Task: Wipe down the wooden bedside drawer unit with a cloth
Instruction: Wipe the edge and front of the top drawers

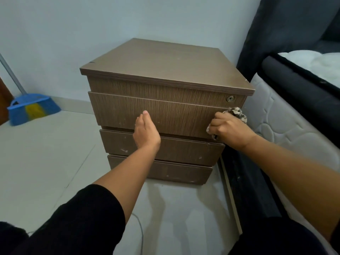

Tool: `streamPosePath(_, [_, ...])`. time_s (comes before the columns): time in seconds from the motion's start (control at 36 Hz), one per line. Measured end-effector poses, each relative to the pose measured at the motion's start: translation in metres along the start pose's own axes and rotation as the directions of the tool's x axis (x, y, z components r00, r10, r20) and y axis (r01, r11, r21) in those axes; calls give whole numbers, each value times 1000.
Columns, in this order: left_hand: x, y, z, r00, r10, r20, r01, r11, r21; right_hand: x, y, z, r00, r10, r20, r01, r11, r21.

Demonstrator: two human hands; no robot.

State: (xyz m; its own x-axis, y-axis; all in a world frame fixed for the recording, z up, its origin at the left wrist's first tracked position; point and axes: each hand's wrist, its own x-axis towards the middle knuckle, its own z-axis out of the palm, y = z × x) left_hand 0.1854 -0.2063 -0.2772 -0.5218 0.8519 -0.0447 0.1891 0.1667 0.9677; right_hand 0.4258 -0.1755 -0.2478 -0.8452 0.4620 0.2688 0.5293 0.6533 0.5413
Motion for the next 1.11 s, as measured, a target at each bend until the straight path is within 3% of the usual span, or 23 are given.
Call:
streamPosePath(0.19, [33,-8,-41,976,-194,-101,165,957,-239,85,-39,-27,972,-121,-203,129,991,27])
streamPosePath(0.39, [72,-24,-88,955,-293,-43,251,877,-409,186,-75,-26,933,-126,-337,127,992,-18])
streamPosePath(0.58, [97,-39,-113,944,-316,93,314,778,-544,250,-95,-6,934,-179,-309,148,982,-121])
streamPosePath(0.78, [112,-50,-115,927,-306,218,375,716,-589,270,-112,12,923,-235,-303,215,972,-100])
streamPosePath(0.89, [115,-57,-110,933,-312,181,350,669,-656,279,-118,18,911,-267,-315,248,963,-101])
streamPosePath(1.11, [121,-67,-113,940,-296,167,330,674,-661,286,-153,58,925,-223,-307,261,961,88])
